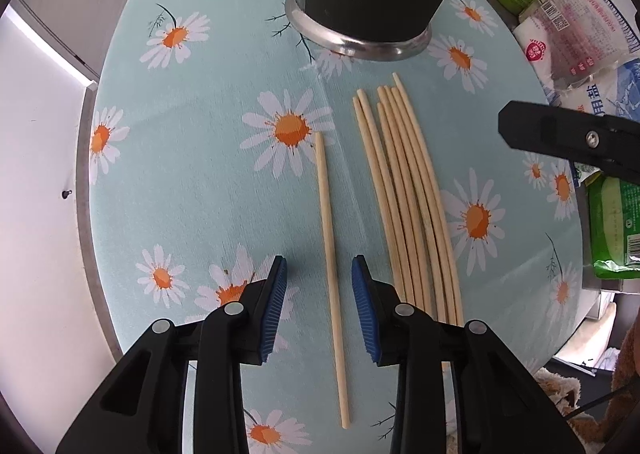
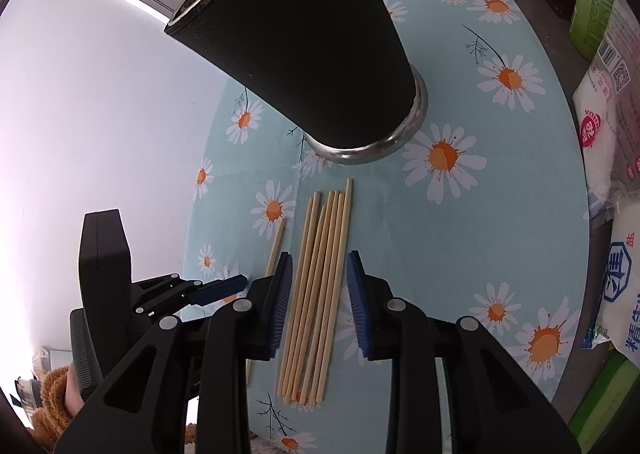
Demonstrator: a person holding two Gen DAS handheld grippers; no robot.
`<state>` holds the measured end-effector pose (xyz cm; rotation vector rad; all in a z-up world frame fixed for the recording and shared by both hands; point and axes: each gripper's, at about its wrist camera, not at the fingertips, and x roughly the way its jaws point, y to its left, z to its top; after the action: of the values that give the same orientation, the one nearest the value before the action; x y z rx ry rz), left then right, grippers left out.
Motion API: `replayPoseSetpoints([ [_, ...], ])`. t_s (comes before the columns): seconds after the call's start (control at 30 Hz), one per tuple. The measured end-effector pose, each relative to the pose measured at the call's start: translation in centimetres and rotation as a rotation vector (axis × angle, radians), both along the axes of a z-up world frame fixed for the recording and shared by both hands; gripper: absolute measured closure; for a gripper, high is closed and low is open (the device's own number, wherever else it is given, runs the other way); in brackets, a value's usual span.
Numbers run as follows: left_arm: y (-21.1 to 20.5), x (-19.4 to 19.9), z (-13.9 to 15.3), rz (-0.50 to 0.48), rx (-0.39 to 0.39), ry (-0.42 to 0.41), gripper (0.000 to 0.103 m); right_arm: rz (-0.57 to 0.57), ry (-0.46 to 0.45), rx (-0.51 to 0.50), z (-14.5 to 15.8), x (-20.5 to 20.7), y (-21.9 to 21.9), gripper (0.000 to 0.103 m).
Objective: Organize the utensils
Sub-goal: 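Grasp a single chopstick with the left tool while the right tool grasps one from the bundle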
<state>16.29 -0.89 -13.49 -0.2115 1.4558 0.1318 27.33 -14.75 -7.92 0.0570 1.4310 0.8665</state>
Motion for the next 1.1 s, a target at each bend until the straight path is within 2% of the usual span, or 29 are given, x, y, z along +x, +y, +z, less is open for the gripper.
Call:
replayPoseSetpoints([
  [0.1,-0.5,0.6,-0.2,-0.001,0.022,0.018,0.093,-0.006,0.014,-0.023,-0.5,0.2,-0.2,0.078],
  [0.13,-0.7,0.8,-0.2,0.0,0.023,0.022,0.094,-0.004,0.019,-0.037,-0.8,0.2,-0.2,0.078],
  [0.33,-1.5,1.7,-0.4,-0.008,0.07,0.041,0.099,0.015,0.088,-0.076,-2.3,0.2,0.4,0.08],
  [0.37,-1.5,1.7,-0.4,-0.003,0.068,0.039,0.099,0.02,0.101,-0.076,-2.5,0.2,0.6,0.081],
  [0.43,-2.0,2.0,-0.4,0.003,0.061,0.03,0.099,0.033,0.115,-0.081,-2.8,0.3,1.1,0.089],
  [0.7,-0.8,1.0,-0.2,0.022,0.016,-0.021,0.099,0.053,0.157,-0.18,-4.5,0.4,2.2,0.09],
  [0.87,0.3,0.6,0.5,0.041,-0.024,-0.076,0.099,0.06,0.154,-0.231,-4.9,0.3,3.2,0.09],
  [1.1,1.7,-0.8,0.8,0.038,-0.076,-0.122,0.099,0.04,0.101,-0.306,-4.7,-0.6,4.3,0.092],
])
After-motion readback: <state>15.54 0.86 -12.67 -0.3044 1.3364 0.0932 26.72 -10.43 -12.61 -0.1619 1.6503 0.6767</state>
